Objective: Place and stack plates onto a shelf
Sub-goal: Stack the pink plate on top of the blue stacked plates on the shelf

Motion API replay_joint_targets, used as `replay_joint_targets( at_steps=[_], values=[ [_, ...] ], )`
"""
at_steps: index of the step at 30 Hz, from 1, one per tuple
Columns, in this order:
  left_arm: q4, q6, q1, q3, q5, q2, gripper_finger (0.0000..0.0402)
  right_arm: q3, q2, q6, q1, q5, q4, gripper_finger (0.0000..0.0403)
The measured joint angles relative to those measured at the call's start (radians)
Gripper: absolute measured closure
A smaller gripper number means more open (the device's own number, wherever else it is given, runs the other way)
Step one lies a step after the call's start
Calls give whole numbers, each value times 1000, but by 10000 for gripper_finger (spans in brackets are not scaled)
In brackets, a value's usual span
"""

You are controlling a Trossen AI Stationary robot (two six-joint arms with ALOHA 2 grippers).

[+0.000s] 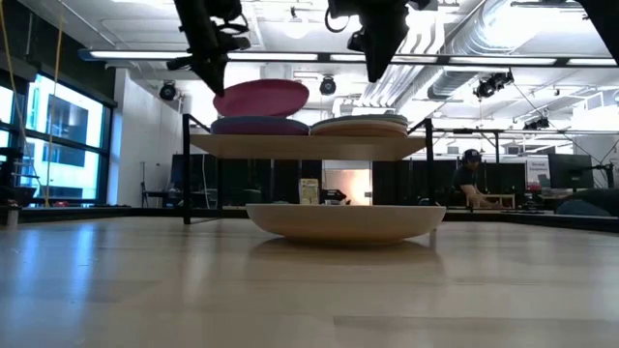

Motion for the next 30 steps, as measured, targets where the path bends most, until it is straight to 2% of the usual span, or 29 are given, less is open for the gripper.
replay_joint_targets(
  at_steps=[4, 13, 30],
  values=[
    [-1, -1, 24, 1, 15, 13, 402, 0, 0, 1, 0, 0, 0, 348],
    [-12, -2, 48, 2, 139, 70, 402, 0, 0, 8, 0, 1, 0, 348],
    [-49, 0, 61, 2, 142, 100, 398, 0, 0, 7, 0, 27, 0, 348]
  ],
)
